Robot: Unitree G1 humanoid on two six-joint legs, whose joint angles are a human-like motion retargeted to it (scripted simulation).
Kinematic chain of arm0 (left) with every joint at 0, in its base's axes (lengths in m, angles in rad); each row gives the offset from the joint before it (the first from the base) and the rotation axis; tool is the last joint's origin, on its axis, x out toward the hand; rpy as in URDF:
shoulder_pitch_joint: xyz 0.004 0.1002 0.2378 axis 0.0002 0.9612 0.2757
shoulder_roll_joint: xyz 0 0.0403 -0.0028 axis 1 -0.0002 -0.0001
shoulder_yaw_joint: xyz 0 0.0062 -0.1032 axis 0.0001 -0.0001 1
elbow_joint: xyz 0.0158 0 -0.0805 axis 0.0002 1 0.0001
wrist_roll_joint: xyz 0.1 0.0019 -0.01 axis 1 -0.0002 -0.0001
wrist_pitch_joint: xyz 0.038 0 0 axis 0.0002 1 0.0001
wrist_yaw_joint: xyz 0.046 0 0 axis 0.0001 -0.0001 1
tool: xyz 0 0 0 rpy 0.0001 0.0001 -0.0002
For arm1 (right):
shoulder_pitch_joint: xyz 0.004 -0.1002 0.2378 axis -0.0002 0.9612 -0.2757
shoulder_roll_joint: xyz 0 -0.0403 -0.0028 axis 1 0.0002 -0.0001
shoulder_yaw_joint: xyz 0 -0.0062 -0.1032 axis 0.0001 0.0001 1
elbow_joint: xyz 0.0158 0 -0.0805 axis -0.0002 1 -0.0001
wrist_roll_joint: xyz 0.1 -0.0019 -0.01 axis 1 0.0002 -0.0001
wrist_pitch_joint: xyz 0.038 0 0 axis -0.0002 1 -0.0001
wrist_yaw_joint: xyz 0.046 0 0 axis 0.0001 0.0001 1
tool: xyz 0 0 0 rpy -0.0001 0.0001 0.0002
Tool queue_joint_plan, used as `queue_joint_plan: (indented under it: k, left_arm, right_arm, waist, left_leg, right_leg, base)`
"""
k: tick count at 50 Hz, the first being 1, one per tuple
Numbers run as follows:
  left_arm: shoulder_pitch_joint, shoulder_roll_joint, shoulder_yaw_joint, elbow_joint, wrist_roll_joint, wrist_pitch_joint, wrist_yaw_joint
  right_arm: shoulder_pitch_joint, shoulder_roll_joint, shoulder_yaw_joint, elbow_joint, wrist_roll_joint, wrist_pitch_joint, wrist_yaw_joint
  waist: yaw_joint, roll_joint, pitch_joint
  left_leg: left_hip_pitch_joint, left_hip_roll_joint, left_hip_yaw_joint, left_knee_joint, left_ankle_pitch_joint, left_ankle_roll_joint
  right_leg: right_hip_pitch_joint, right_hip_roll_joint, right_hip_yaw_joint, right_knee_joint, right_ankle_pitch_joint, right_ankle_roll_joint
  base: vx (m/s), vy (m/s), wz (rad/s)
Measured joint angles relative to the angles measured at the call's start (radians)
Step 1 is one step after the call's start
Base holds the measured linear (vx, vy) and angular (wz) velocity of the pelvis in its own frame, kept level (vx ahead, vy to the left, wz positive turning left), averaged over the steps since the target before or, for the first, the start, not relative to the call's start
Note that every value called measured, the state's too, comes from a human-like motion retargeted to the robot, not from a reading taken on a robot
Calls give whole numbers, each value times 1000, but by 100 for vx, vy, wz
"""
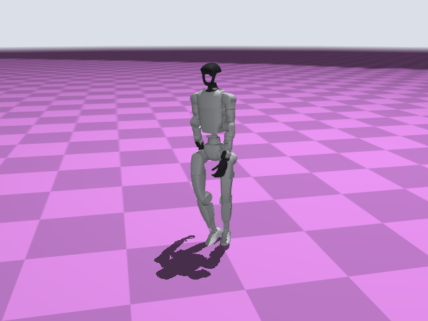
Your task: In place motions
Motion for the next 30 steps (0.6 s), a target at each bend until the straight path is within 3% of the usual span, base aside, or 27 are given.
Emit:
queue_joint_plan:
  k: [2,3,5,6,7,9,12,15,17,20,24,27,30]
  left_arm:
    - [104,4,77,136,21,42,-12]
    - [143,13,118,207,28,68,-9]
    - [187,30,193,355,-21,111,14]
    - [208,35,244,382,-43,154,4]
    - [230,42,285,401,-61,199,-11]
    - [283,50,341,401,-68,268,-42]
    - [390,59,431,401,-13,223,-34]
    - [511,104,461,401,-43,208,-6]
    - [525,113,486,401,-93,223,20]
    - [492,112,517,401,-195,215,69]
    - [407,106,486,401,-219,172,57]
    - [325,101,420,400,-210,149,40]
    - [216,94,305,400,-214,122,70]
  right_arm:
    - [-136,38,98,-4,-25,32,-15]
    - [-217,58,129,-17,-49,34,-9]
    - [-379,100,181,-113,-100,21,26]
    - [-458,115,198,-195,-128,10,57]
    - [-530,130,210,-281,-152,-4,84]
    - [-642,156,216,-454,-177,-50,113]
    - [-748,161,208,-656,-162,-130,99]
    - [-781,137,194,-831,-123,-207,87]
    - [-800,135,192,-889,-127,-232,90]
    - [-826,137,202,-945,-165,-269,86]
    - [-727,136,251,-920,-204,-283,50]
    - [-571,138,282,-850,-244,-288,72]
    - [-353,115,282,-733,-316,-272,114]
  waist:
    - [101,-51,27]
    - [184,-69,41]
    - [211,-82,135]
    - [283,-91,205]
    - [336,-100,263]
    - [384,-125,328]
    - [510,-182,382]
    - [628,-250,357]
    - [621,-270,351]
    - [565,-248,319]
    - [457,-176,193]
    - [379,-143,99]
    - [298,-69,-2]
  left_leg:
    - [-129,69,108,355,228,-20]
    - [-255,148,155,572,325,32]
    - [-392,201,150,862,255,142]
    - [-432,281,225,988,205,165]
    - [-488,347,275,1099,153,181]
    - [-660,392,284,1238,57,184]
    - [-890,352,341,1282,1,184]
    - [-997,244,434,1160,14,184]
    - [-969,233,450,1150,3,184]
    - [-843,258,425,1179,-12,184]
    - [-597,225,318,1027,27,169]
    - [-311,104,224,649,75,78]
    - [-27,2,56,114,90,-106]
  right_leg:
    - [60,-74,-103,-94,34,-68]
    - [43,-81,78,-94,34,-42]
    - [33,-73,189,-65,50,-44]
    - [27,-99,208,-36,48,-51]
    - [25,-108,222,-23,50,-68]
    - [31,-90,251,-47,66,-116]
    - [-7,-154,335,-39,96,-119]
    - [-94,-243,360,1,105,-112]
    - [-105,-258,368,11,97,-111]
    - [-66,-228,330,-19,89,-113]
    - [-10,-164,273,-69,76,-71]
    - [24,-133,225,-80,49,-54]
    - [27,-38,155,-37,26,-68]
  base:
    - [1,-5,-225]
    - [-21,-17,-246]
    - [-41,-26,-159]
    - [-54,-37,-214]
    - [-53,-45,-237]
    - [-36,-43,-121]
    - [3,-18,-94]
    - [26,17,-32]
    - [5,-5,33]
    - [6,8,58]
    - [13,42,88]
    - [34,19,60]
    - [49,14,76]
